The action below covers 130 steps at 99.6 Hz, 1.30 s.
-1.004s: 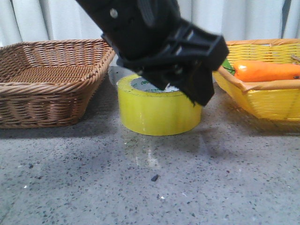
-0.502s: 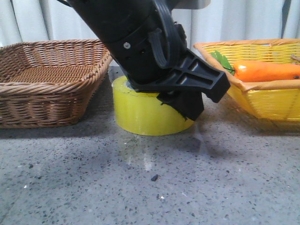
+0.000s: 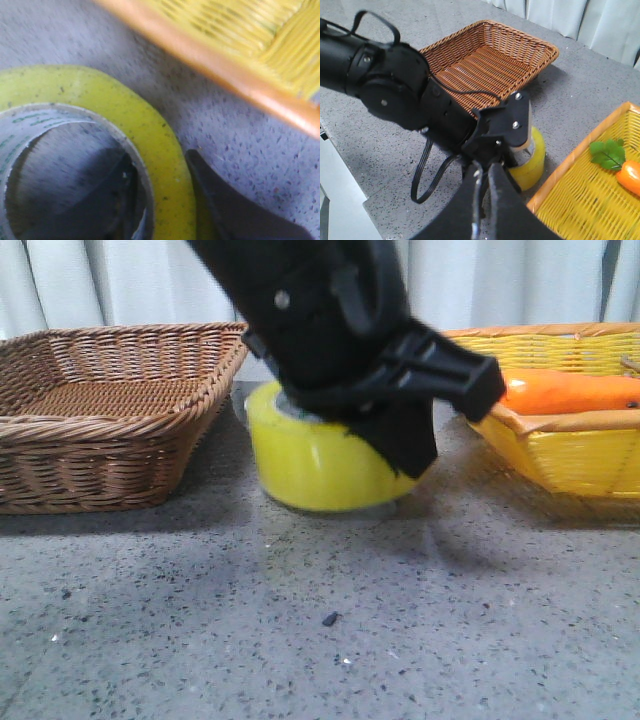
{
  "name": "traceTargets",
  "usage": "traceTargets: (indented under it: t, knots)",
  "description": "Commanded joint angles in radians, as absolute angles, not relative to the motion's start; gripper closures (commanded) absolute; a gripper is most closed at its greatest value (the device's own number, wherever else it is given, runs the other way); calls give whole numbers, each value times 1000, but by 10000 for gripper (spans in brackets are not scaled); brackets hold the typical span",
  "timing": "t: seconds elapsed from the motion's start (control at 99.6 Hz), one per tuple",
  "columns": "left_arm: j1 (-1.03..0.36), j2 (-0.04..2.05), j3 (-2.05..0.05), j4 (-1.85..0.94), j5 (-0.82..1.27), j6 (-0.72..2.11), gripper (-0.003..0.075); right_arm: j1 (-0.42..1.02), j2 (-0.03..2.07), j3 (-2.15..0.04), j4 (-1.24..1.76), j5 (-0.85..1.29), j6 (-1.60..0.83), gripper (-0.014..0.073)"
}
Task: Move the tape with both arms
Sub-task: 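Carry the tape roll into the brown wicker basket and release it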
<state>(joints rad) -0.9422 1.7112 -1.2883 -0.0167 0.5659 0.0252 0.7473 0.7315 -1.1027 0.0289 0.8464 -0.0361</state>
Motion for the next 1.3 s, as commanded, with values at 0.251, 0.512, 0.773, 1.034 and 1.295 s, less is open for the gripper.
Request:
traceTargets:
  t: [0.251, 0.512, 0.773, 1.034, 1.295]
  knots:
    - [-939, 1484, -1416, 149, 625, 25, 741, 746, 728, -1125, 19, 780, -34, 668]
    - [-816, 1356, -1342, 161, 656, 22, 741, 746, 728, -1125, 19, 780, -34, 668]
    - [-675, 1329, -1165, 126, 593, 22, 741, 746, 728, -1125, 19, 779, -34, 668]
    - [-598, 1338, -1063, 44, 464, 22, 741, 746, 728, -1125, 19, 779, -34, 668]
    - [-576, 1411, -1063, 9, 492, 22, 731, 746, 728, -1125, 19, 780, -34, 668]
